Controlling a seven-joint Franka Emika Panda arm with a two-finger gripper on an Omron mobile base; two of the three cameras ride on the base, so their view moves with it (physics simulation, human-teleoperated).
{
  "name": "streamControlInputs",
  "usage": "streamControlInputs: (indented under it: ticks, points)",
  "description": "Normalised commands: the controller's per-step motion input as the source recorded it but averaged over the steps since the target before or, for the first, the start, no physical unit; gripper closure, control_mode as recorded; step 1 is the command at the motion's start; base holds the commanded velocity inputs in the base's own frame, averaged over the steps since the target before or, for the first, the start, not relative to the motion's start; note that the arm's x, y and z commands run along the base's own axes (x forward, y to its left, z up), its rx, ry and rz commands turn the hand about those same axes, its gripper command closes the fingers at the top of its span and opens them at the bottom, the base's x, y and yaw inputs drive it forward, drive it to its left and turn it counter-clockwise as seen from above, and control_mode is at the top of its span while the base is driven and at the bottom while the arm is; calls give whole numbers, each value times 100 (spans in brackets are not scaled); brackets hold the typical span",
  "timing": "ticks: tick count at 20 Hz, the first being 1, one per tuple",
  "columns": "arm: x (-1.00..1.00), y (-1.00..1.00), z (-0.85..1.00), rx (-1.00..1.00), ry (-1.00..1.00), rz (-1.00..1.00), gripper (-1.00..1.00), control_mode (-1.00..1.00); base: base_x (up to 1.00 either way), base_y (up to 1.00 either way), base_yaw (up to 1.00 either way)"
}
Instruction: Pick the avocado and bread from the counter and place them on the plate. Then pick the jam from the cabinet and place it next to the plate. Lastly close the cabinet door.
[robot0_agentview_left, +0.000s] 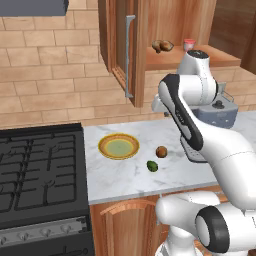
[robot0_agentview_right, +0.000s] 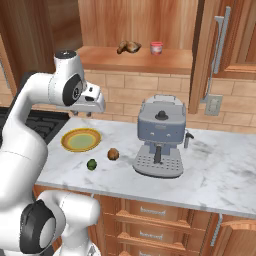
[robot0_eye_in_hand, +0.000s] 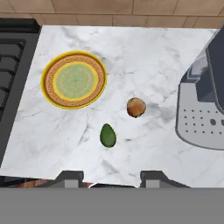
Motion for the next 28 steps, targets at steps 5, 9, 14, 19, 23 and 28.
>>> streamControlInputs:
  ticks: [5,9,14,19,23,28]
  points:
    - [0,0,-15,0,3,0,-100,-100,0,0,0]
    - [0,4,-36,0,14,0,-100,-100,0,0,0]
    - [0,10,-41,0,16,0,-100,-100,0,0,0]
    - [0,8,-39,0,13,0,-100,-100,0,0,0]
    - [0,1,-42,0,1,0,-100,-100,0,0,0]
    - [0,0,-43,0,3,0,-100,-100,0,0,0]
